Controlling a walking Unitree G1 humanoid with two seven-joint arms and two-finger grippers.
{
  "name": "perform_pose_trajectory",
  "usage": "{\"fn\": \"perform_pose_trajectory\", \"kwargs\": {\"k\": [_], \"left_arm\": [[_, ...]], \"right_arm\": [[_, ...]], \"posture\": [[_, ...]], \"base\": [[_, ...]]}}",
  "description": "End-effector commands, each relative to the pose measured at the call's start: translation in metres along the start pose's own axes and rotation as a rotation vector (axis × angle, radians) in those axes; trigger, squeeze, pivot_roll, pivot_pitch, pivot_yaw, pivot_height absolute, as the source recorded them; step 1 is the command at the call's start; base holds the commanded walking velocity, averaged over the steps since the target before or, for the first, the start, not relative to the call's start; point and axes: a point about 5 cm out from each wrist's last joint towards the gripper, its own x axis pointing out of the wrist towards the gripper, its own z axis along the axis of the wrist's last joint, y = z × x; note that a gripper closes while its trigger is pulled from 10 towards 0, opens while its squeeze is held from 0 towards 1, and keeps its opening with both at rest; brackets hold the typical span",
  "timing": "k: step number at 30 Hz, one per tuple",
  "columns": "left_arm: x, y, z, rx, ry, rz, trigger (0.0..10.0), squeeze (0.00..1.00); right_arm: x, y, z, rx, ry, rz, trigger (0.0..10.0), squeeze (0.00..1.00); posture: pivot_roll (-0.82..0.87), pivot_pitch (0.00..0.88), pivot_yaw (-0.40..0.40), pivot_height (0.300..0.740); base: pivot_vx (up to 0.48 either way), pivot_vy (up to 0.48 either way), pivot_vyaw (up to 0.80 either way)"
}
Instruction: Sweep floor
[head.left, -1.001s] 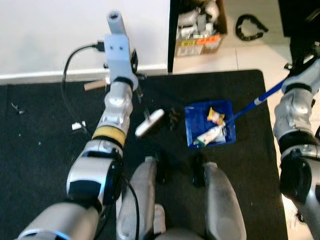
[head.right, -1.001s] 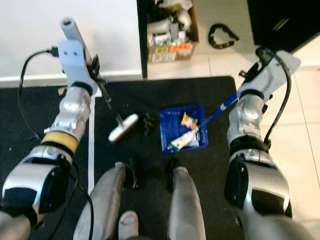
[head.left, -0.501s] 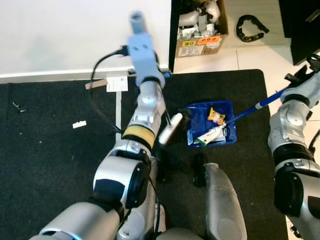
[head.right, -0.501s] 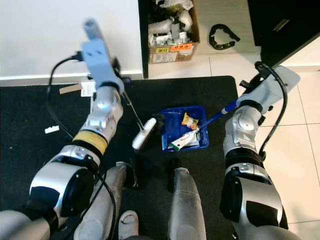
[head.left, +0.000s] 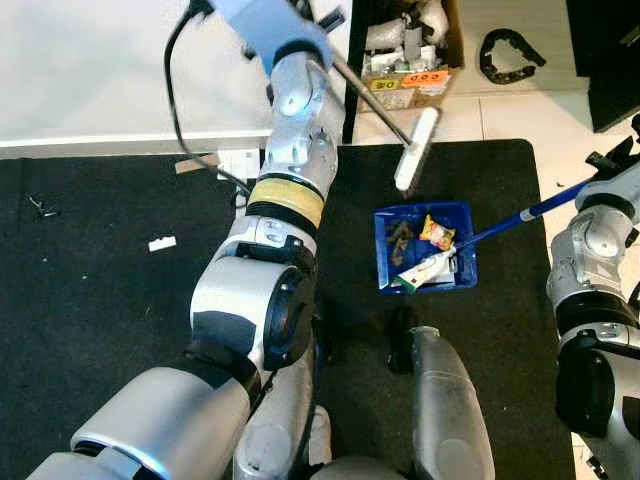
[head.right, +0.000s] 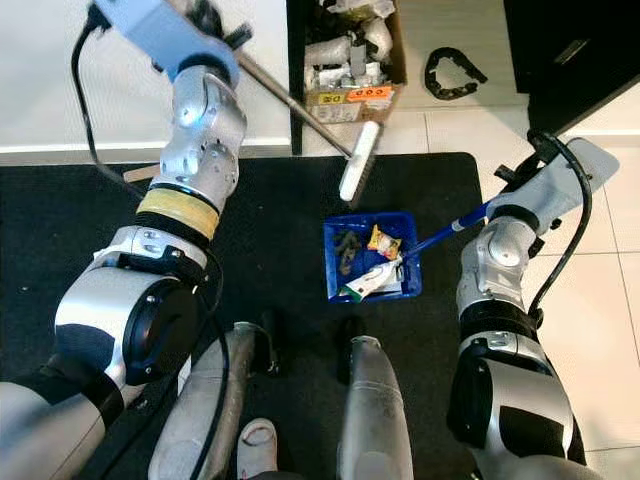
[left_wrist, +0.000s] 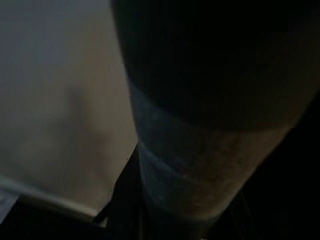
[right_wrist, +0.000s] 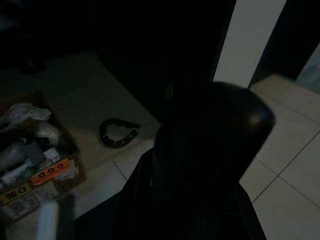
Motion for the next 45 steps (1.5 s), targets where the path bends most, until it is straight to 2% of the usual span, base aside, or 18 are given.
{"fn": "perform_pose_trajectory", "kwargs": {"k": [1,2,4,7,9,10,11,13,14,15,16,20,23,32,34,38,43,45], "left_arm": [[-0.011,-0.009,-0.007,0.088,0.041,-0.158,10.0,0.0],[-0.011,-0.009,-0.007,0.088,0.041,-0.158,10.0,0.0],[-0.017,0.033,0.002,0.223,0.034,-0.133,10.0,0.0],[-0.027,0.081,0.012,0.373,0.03,-0.096,10.0,0.0],[-0.027,0.081,0.012,0.373,0.03,-0.096,10.0,0.0],[-0.039,0.118,0.019,0.473,0.033,-0.031,10.0,0.0],[-0.039,0.118,0.019,0.473,0.033,-0.031,10.0,0.0],[-0.073,0.191,0.039,0.66,0.048,0.125,10.0,0.0],[-0.09,0.215,0.052,0.746,0.052,0.194,10.0,0.0],[-0.09,0.215,0.052,0.746,0.052,0.194,10.0,0.0],[-0.101,0.231,0.061,0.783,0.053,0.25,10.0,0.0],[-0.121,0.245,0.064,0.791,0.087,0.319,10.0,0.0],[-0.133,0.252,0.05,0.733,0.14,0.339,10.0,0.0],[-0.167,0.258,-0.04,0.493,0.381,0.374,10.0,0.0],[-0.167,0.258,-0.04,0.493,0.381,0.374,10.0,0.0],[-0.179,0.25,-0.077,0.5,0.461,0.423,10.0,0.0],[-0.18,0.245,-0.084,0.509,0.464,0.418,10.0,0.0],[-0.179,0.241,-0.087,0.462,0.433,0.433,10.0,0.0]], "right_arm": [[-0.018,-0.024,-0.041,-0.019,0.197,-0.091,10.0,0.0],[-0.018,-0.024,-0.041,-0.019,0.197,-0.091,10.0,0.0],[-0.018,-0.028,-0.044,0.022,0.223,-0.122,10.0,0.0],[-0.019,-0.033,-0.047,0.063,0.247,-0.15,10.0,0.0],[-0.019,-0.033,-0.047,0.063,0.247,-0.15,10.0,0.0],[-0.02,-0.038,-0.048,0.094,0.255,-0.179,10.0,0.0],[-0.02,-0.038,-0.048,0.094,0.255,-0.179,10.0,0.0],[-0.021,-0.048,-0.051,0.169,0.269,-0.231,10.0,0.0],[-0.021,-0.054,-0.052,0.19,0.273,-0.255,10.0,0.0],[-0.021,-0.054,-0.052,0.19,0.273,-0.255,10.0,0.0],[-0.021,-0.058,-0.053,0.207,0.276,-0.272,10.0,0.0],[-0.021,-0.064,-0.053,0.254,0.276,-0.313,10.0,0.0],[-0.019,-0.068,-0.052,0.315,0.27,-0.345,10.0,0.0],[-0.01,-0.068,-0.046,0.546,0.277,-0.385,10.0,0.0],[-0.01,-0.068,-0.046,0.546,0.277,-0.385,10.0,0.0],[0.003,-0.052,-0.029,0.554,0.223,-0.263,10.0,0.0],[0.009,-0.043,-0.019,0.514,0.184,-0.195,10.0,0.0],[0.013,-0.023,-0.011,0.434,0.172,-0.058,10.0,0.0]], "posture": [[0.1,0.345,0.043,0.731],[0.1,0.345,0.043,0.731],[0.11,0.303,0.038,0.731],[0.12,0.251,0.031,0.731],[0.12,0.251,0.031,0.731],[0.12,0.227,0.031,0.731],[0.12,0.227,0.031,0.731],[0.12,0.154,0.034,0.731],[0.13,0.135,0.036,0.731],[0.13,0.135,0.036,0.731],[0.13,0.128,0.037,0.731],[0.13,0.091,0.044,0.731],[0.13,0.078,0.052,0.731],[0.1,0.058,0.06,0.731],[0.1,0.058,0.06,0.731],[0.07,0.05,0.05,0.731],[0.06,0.048,0.042,0.731],[0.05,0.053,0.036,0.731]], "base": [[0.0,0.0,0.0],[0.0,0.0,0.0],[0.0,0.0,0.0],[0.0,0.0,0.0],[0.0,0.0,0.0],[0.0,0.0,0.0],[0.0,0.0,0.0],[0.0,0.0,0.0],[0.0,0.0,0.0],[0.0,0.0,0.0],[0.0,0.0,0.0],[0.0,0.0,0.0],[0.0,0.0,0.0],[0.0,0.0,0.0],[0.0,0.0,0.0],[0.0,0.0,0.0],[0.0,0.0,0.0],[0.0,0.0,0.0]]}}
